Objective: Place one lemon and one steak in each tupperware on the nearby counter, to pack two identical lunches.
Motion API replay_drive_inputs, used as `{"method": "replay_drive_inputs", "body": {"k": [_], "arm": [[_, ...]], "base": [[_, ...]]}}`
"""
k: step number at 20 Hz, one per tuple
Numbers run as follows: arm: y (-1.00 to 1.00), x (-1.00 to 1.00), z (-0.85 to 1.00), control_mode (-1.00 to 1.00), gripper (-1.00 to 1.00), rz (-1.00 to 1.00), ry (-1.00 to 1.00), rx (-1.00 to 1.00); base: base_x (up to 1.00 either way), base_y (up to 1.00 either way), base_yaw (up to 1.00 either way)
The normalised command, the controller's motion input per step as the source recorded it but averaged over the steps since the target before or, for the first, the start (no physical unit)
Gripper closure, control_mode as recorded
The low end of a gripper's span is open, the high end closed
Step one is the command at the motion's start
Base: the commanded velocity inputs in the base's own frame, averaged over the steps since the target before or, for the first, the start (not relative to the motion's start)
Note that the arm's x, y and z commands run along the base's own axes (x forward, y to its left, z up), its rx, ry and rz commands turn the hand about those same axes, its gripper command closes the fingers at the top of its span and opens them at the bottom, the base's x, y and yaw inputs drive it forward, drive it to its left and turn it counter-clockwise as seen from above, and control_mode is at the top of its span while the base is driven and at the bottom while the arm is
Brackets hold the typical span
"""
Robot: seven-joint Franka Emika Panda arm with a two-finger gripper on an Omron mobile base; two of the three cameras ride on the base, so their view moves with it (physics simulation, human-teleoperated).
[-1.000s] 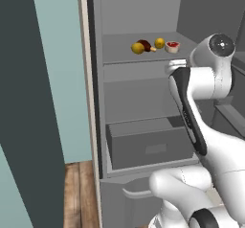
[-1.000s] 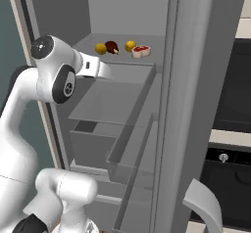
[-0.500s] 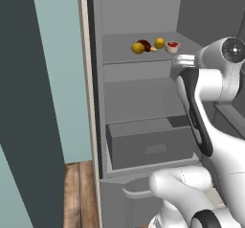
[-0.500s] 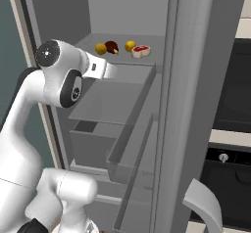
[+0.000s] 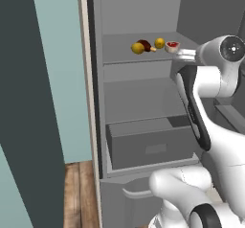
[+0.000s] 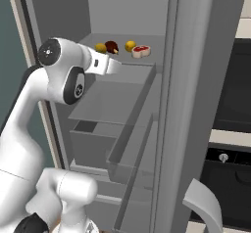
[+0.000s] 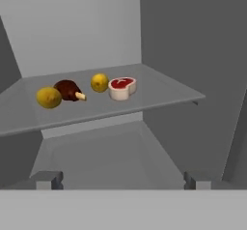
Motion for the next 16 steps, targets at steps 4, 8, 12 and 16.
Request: {"method": "replay_drive_inputs", "body": {"k": [4,8,12,16], "arm": [[0.0,0.27,0.07,-1.0,-1.0,-0.05,0.0,0.0],[-0.04,0.3,-0.05,-1.0,-1.0,-0.01,0.0,0.0],[-0.03,0.4,-0.08,-1.0,-1.0,0.0,0.02,0.0],[0.0,0.46,-0.17,-1.0,-1.0,0.0,0.02,0.0]], "base": [[0.0,0.0,0.0],[0.0,0.0,0.0],[0.0,0.0,0.0],[0.0,0.0,0.0]]}}
